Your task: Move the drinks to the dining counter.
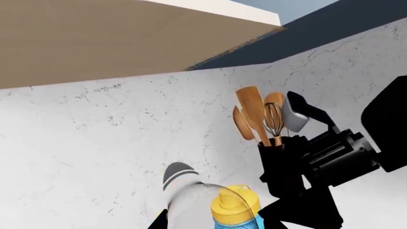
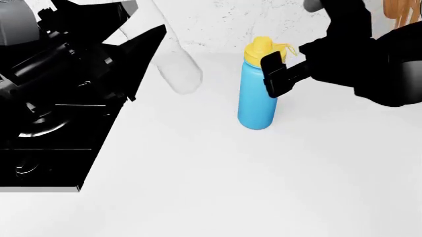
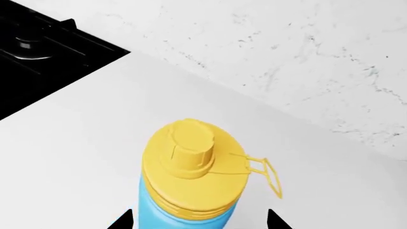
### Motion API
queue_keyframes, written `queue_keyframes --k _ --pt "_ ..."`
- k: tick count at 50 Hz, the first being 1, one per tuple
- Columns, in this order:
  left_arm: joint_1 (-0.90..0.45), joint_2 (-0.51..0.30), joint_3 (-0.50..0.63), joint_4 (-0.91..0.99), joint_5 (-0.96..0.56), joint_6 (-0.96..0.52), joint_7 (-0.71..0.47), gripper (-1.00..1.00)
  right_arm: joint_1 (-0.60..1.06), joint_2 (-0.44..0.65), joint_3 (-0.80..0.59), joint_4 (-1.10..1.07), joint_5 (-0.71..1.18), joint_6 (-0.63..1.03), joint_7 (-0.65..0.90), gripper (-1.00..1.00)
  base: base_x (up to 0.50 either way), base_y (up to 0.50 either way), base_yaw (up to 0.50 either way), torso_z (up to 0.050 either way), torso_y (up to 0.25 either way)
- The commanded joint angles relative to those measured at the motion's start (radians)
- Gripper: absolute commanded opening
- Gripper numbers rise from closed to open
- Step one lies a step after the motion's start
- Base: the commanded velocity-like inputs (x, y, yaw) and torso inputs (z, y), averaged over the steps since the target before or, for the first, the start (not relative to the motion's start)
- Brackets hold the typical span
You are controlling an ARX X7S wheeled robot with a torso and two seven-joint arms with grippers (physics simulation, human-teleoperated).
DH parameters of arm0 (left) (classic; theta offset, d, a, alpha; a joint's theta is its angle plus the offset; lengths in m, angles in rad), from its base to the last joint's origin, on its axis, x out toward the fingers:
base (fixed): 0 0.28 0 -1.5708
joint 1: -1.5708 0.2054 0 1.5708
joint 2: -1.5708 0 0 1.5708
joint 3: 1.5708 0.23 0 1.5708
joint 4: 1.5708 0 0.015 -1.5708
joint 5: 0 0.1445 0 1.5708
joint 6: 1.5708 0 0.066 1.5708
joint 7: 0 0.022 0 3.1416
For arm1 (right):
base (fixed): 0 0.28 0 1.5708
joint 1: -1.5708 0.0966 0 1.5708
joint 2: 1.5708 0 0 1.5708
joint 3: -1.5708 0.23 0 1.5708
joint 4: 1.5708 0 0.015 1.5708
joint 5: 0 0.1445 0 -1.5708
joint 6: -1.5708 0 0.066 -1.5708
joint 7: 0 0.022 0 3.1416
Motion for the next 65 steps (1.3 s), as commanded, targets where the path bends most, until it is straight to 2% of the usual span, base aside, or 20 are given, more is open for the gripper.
queue_keyframes --k 1,65 --pt "0.0 0.001 -0.006 -0.005 -0.006 0.008 -0.005 -1.0 -0.008 -0.001 -0.013 0.007 -0.01 -0.015 -0.015 1.0 0.0 0.0 0.0 0.0 0.0" --pt "0.02 -0.002 0.008 -0.019 0.0 0.036 0.004 -1.0 -0.028 -0.065 -0.148 0.162 -0.193 -0.162 -0.239 1.0 0.0 0.0 0.0 0.0 0.0"
